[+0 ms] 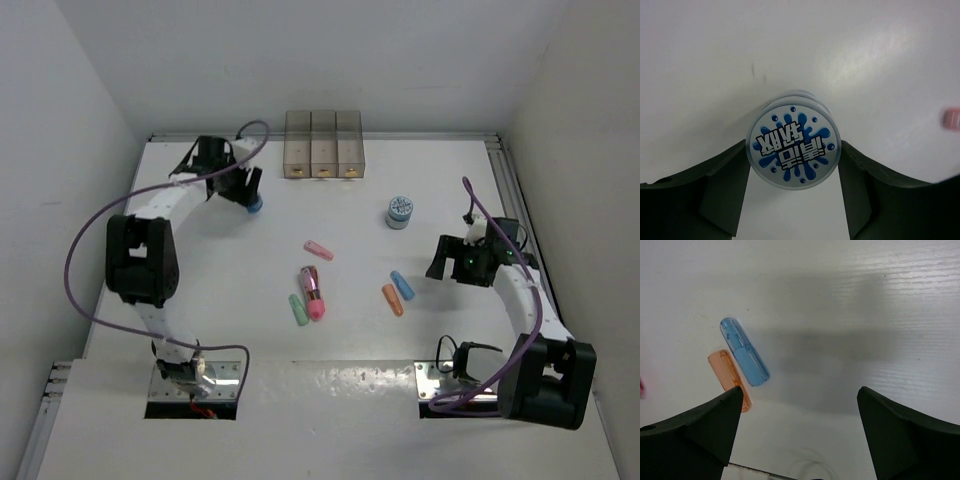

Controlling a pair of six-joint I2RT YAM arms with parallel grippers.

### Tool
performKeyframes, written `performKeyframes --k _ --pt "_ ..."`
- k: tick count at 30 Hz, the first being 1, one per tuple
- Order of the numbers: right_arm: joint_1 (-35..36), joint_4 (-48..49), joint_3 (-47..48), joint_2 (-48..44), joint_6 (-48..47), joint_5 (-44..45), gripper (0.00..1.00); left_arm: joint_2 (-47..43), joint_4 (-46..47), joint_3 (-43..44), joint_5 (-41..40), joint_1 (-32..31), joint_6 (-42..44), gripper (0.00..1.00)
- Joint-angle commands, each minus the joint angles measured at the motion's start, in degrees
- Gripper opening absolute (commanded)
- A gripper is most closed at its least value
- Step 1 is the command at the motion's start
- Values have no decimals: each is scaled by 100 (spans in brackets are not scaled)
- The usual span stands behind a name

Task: Sort the stationery into containers
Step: Move the storage box to the center of the board.

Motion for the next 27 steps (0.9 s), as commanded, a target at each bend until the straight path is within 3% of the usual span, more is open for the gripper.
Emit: performKeyframes --k 1,3,7,12,16,22,27 --pt "50 130 175 87 -119 123 94 531 154 1672 174 -312 -359 5" --pt "50 130 201 166 -172 193 94 1075 143 2596 130 -410 -517 4" --pt "50 121 245 272 -234 273 94 1780 599 3618 95 -621 -780 0" --pt "41 148 272 413 -322 378 94 2536 1364 4271 -28 -893 -1018 0" --pt "41 165 342 615 -322 440 94 3178 1409 5051 -256 -1052 -1001 0" --pt "32 157 404 712 -251 449 94 3890 1409 5572 -914 -1140 -887 0" --pt "23 174 386 703 -242 449 94 3864 1497 5520 -1329 -1122 -816 0"
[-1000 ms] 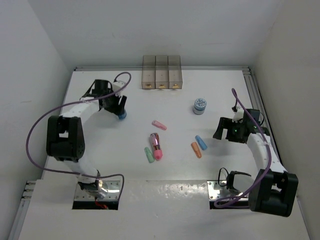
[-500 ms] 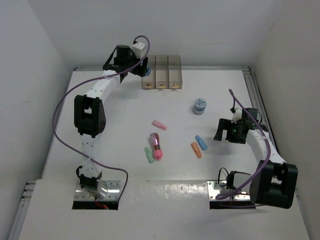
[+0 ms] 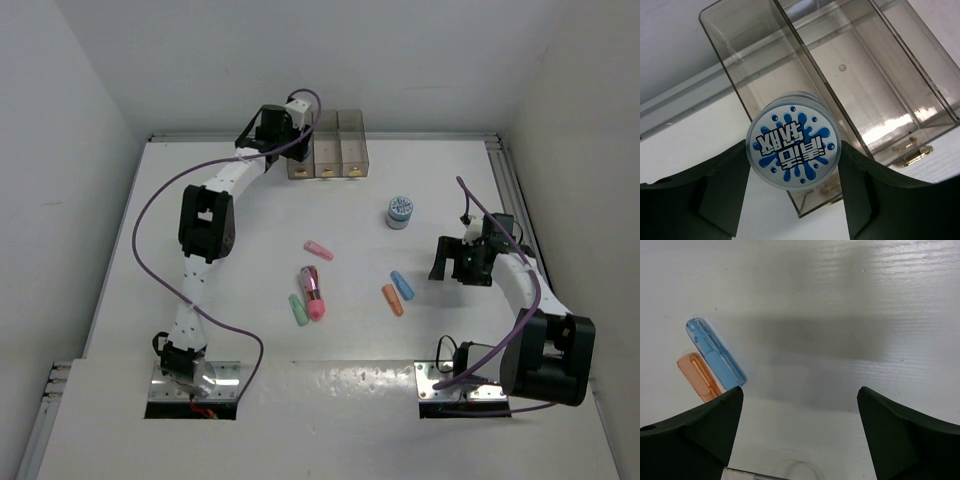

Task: Sort the stationery into containers
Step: Move the storage box to the center of the board, then place the stationery in the storage box, then move the stationery to the storage box.

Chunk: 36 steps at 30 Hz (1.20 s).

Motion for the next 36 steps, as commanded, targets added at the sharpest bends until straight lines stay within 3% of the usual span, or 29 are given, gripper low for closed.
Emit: performKeyframes --k 1,5,6,7,8,9,10,12,14,20,21,24,25,27,28,31,36 --pt "2 187 187 -16 31 25 94 -232 461 296 -557 14 80 0" --pt "2 214 135 -34 48 -11 94 -215 356 357 -584 -38 308 0" --pt "2 214 126 -43 66 -19 94 -171 208 462 -593 -56 387 6" --pt "2 222 126 -34 57 -28 94 -136 145 498 -602 -82 414 16" --pt "2 214 134 -34 66 -37 94 -135 66 498 -585 -100 414 36" --pt "2 205 134 -43 66 -54 94 -144 65 481 -567 -100 414 46" --pt "2 214 143 -34 66 -55 94 -170 57 437 -567 -100 379 63" --pt "2 214 152 -43 75 -54 94 -319 222 183 -567 -91 204 74" --pt "2 214 143 -43 75 -72 94 -460 390 -2 -427 -56 81 93" --pt "2 240 73 -86 101 -134 94 -742 488 155 -119 -12 -263 98" --pt "2 231 64 -113 101 -151 94 -811 435 181 -110 -12 -280 97" --pt "-7 231 29 -165 101 -151 94 -1074 365 -64 -92 -21 -184 81" --pt "1 240 -6 -200 75 -151 94 -1119 303 -108 -144 -21 -140 64" --pt "2 249 -6 -227 75 -151 94 -1198 15 -205 -373 -29 -105 40" --pt "2 258 -24 -227 66 -160 94 -1207 -100 -214 -391 -21 -105 21" --pt "2 284 -67 -236 66 -151 94 -1172 -558 -214 -199 14 -227 1" --pt "2 302 -103 -210 75 -151 94 -1049 -1120 -223 514 59 -561 0"
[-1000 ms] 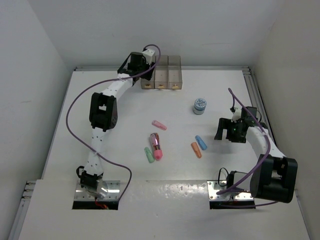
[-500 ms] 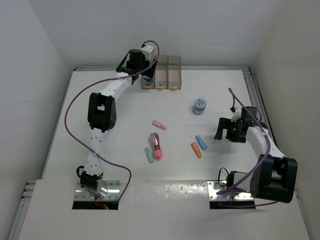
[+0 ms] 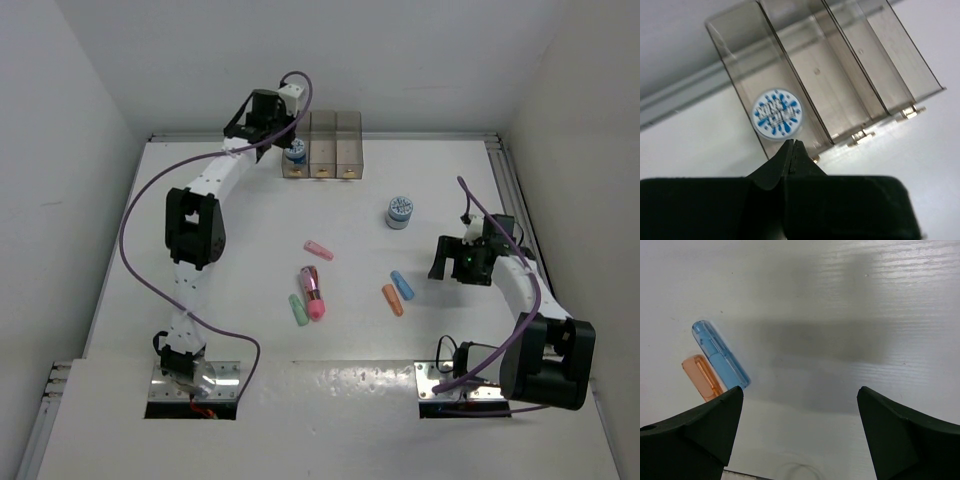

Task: Sort the stationery into containers
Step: Move the stationery to the storage box.

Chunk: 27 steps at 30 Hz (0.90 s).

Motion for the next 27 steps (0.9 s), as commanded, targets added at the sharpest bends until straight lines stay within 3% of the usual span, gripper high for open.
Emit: performKeyframes --k 1,16,27 --pt "10 192 -46 -94 31 -88 94 -96 -524 -46 573 48 -338 0" --pt "-7 228 -90 -15 93 -79 94 387 -1105 235 495 39 -761 0" --pt "-7 272 -143 47 154 -79 94 615 -692 323 213 56 -708 0"
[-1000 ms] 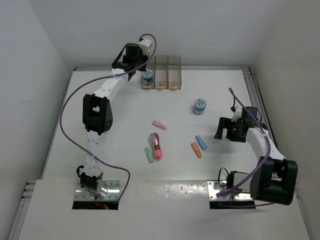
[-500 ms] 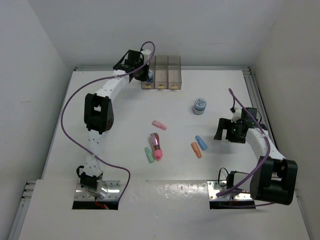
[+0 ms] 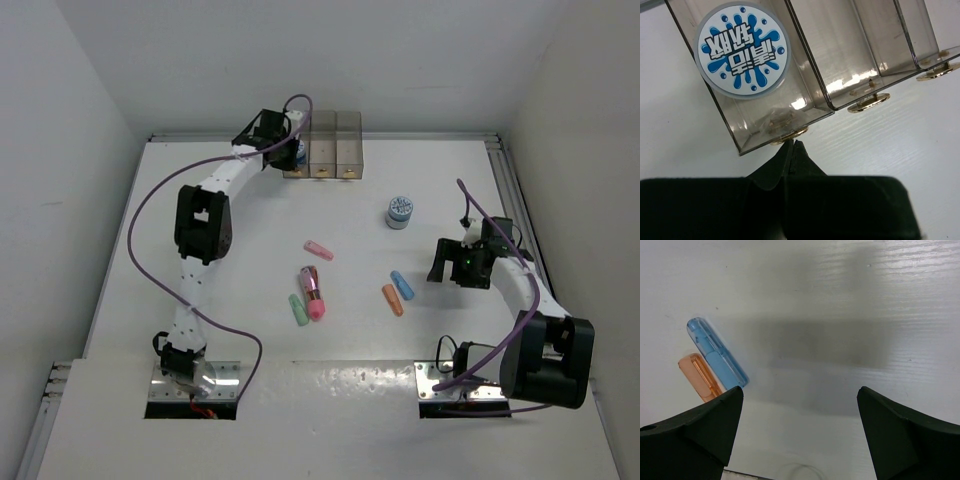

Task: Sort the stationery into containers
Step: Move the stationery to the storage box.

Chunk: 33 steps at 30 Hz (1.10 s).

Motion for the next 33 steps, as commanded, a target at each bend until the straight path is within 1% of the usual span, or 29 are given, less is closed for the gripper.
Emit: performKeyframes --k 1,4,11,22,30,33 --pt "-7 191 10 8 56 -68 94 30 277 371 -88 45 -79 0" --pt "2 191 1 16 56 -68 94 57 285 486 -71 54 -105 0" --pt "2 217 -16 78 73 -77 94 -111 443 337 -62 89 -26 0" --pt "-7 199 19 104 56 -59 94 188 637 468 -290 142 27 0" --pt "2 156 28 130 56 -42 94 399 1084 468 -396 168 -8 0" --pt "2 121 89 183 38 -24 94 469 1532 425 -387 186 -131 0"
